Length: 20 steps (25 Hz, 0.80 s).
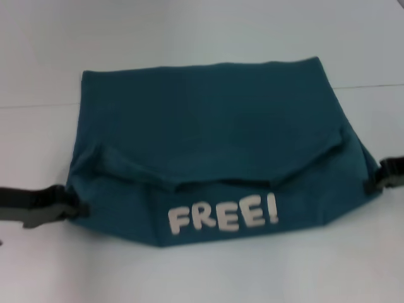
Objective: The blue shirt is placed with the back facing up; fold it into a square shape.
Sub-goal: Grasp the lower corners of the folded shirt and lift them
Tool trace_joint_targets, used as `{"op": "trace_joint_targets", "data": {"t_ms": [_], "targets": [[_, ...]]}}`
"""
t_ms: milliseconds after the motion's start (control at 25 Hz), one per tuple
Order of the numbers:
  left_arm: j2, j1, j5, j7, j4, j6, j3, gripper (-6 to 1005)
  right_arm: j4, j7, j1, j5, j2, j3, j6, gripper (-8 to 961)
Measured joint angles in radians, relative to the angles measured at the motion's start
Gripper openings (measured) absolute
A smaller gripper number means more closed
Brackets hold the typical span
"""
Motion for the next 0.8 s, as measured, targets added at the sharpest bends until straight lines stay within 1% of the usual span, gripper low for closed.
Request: {"op": "trace_joint_targets", "data": {"t_ms": [160, 320, 440, 560, 680, 800], "targets": [[0.006, 0.032, 0.032, -0.004, 0.077, 0.16, -0.012, 7, -0.069, -0.005, -0.027, 0.007, 0.0, 0.004, -0.204, 39], [0.007, 0.066, 0.068, -0.004, 0.137, 0.294, -0.019, 8, -0.106, -0.018, -0.06, 0.007, 0.019, -0.005, -0.318, 39], [0.004, 0.088, 0.119, -0.002, 0.163, 0.369, -0.025, 8, -0.112, -0.041, -0.08, 0.007, 0.031, -0.005, -0.375, 39], [-0.001, 0.106, 0.163, 0.007, 0.18, 0.426, -0.027, 7, -0.114, -0.061, -0.098, 0.004, 0.037, -0.013, -0.42, 39], [-0.005, 0.114, 0.201, 0.023, 0.185, 0.472, -0.027, 7, -0.113, -0.071, -0.114, 0.001, 0.037, -0.028, -0.43, 39], [-0.005, 0.117, 0.218, 0.034, 0.188, 0.5, -0.036, 7, -0.104, -0.074, -0.128, 0.001, 0.027, -0.033, -0.432, 39]]}}
